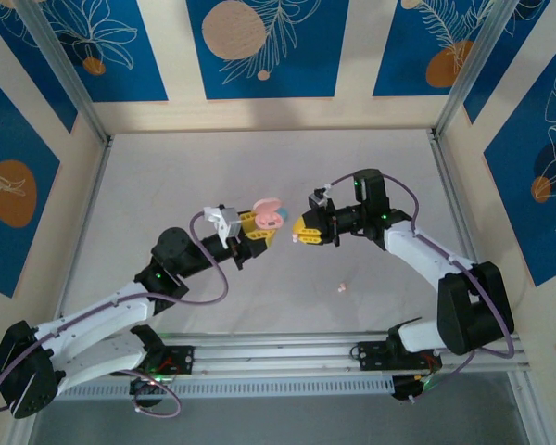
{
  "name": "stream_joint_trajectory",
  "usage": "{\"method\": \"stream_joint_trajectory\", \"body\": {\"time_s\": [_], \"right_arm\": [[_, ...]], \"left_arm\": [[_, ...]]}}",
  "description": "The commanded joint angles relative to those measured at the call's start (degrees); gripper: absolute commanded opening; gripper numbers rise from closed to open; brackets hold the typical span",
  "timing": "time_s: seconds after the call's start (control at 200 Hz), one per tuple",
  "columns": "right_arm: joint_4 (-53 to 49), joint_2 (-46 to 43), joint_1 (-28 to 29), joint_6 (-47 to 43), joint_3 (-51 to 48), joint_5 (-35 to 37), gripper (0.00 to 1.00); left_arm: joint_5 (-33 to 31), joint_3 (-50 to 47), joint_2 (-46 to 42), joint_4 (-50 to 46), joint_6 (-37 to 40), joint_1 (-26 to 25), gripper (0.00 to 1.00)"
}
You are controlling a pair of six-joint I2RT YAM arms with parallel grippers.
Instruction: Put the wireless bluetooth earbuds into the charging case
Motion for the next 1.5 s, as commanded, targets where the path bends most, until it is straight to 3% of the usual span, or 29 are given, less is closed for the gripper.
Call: {"method": "stream_joint_trajectory", "body": {"time_s": [0.0,0.29,0.54,1.496], "right_arm": [[-2.00,-3.22,-0.61,0.25,2.24,1.32,0.21],[-12.18,-10.54,-0.97,-6.43,8.26,9.75,0.21],[-15.26,-13.44,-0.37,-9.17,10.06,14.79,0.21],[-11.98,-16.87,9.19,-13.96,13.32,26.50,0.21]], "left_arm": [[0.50,0.18,-0.89,-0.46,2.83,-0.34,0.20],[-0.26,-0.37,2.78,3.70,4.48,-0.36,0.19],[-1.15,-0.72,6.84,8.72,3.16,-0.40,0.18],[1.42,-0.99,12.76,14.87,0.39,-0.59,0.18]]}}
